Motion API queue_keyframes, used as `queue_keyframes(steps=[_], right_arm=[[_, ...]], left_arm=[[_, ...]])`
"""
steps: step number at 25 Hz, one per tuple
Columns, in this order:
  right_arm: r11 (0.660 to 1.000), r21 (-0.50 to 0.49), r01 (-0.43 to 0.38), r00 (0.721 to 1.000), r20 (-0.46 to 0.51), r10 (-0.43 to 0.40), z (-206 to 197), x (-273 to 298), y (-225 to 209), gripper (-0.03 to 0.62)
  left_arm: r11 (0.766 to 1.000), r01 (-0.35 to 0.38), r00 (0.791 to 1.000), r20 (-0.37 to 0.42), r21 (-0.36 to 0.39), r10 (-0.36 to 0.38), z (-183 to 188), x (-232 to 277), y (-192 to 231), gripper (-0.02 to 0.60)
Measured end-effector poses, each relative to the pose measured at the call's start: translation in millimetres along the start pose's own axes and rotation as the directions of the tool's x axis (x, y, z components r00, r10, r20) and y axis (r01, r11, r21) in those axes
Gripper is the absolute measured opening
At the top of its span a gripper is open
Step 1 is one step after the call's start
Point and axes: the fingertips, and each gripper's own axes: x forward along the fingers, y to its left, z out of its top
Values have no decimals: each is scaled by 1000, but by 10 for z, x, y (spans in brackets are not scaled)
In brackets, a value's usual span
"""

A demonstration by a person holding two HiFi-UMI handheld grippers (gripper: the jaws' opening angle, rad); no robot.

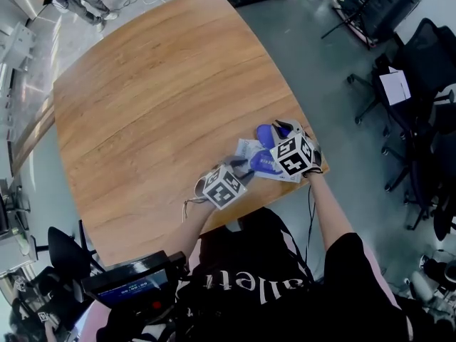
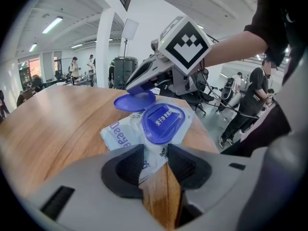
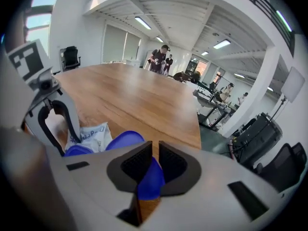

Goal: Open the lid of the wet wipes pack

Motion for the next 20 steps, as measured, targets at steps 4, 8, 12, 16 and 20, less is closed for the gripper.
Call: queue_keyframes(steps=[4,8,12,16,20], right_arm=[[994,113,0,998,70,-8,98,-228,-30,47],[977,214,14,991,127,-42,119,-546,-12,48],[951,307,17,988,139,-62,-21,-838,182,47],[913,407,-2,987,145,-63,-207,-1068,469,48],[861,509,-27,982,173,-71,-273,-1289,762,47]], left_arm=[[1000,4,1000,2,-7,-4,-5,-2,4,158],[1000,7,1000,14,-17,-7,12,-28,15,158],[999,15,999,42,-29,-14,28,-88,30,158],[1000,-2,997,80,-27,4,99,-263,-15,158],[995,15,985,172,-99,2,243,-663,-231,153]])
